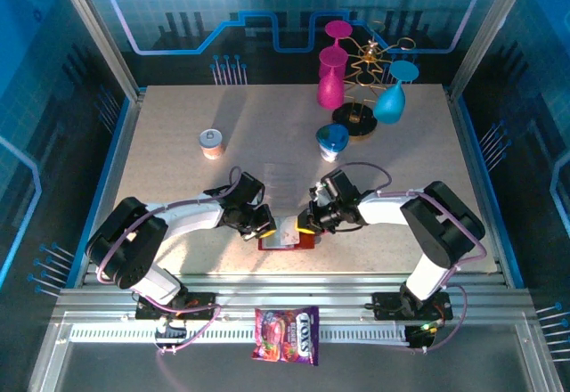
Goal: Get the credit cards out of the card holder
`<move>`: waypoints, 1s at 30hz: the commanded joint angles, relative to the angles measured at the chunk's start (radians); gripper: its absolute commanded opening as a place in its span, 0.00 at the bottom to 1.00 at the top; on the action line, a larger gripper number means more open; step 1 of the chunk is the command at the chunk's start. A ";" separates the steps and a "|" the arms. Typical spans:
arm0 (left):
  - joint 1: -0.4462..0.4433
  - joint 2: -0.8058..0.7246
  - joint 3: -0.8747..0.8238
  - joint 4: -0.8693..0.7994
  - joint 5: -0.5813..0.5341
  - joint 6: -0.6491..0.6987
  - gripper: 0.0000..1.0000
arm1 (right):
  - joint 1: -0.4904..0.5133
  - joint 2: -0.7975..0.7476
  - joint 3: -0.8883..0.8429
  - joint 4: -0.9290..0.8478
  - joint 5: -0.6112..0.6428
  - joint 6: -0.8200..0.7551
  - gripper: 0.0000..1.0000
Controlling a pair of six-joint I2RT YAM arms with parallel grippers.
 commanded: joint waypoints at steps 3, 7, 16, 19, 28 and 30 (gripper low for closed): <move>-0.009 0.000 -0.002 -0.077 -0.029 0.014 0.10 | -0.032 -0.040 0.014 -0.154 0.038 -0.092 0.10; -0.008 -0.007 -0.002 -0.073 -0.032 0.009 0.10 | -0.034 -0.052 0.033 -0.207 0.058 -0.124 0.10; -0.008 -0.012 -0.003 -0.070 -0.032 0.006 0.11 | -0.033 -0.058 0.039 -0.211 0.061 -0.120 0.10; -0.008 -0.016 -0.004 -0.060 -0.029 0.002 0.15 | -0.025 -0.061 0.033 -0.183 0.044 -0.098 0.10; -0.008 -0.067 -0.001 -0.027 -0.019 -0.025 0.22 | 0.001 -0.068 0.036 -0.148 0.026 -0.048 0.15; -0.008 -0.080 0.001 -0.030 -0.026 -0.024 0.22 | 0.006 -0.071 0.042 -0.155 0.027 -0.044 0.16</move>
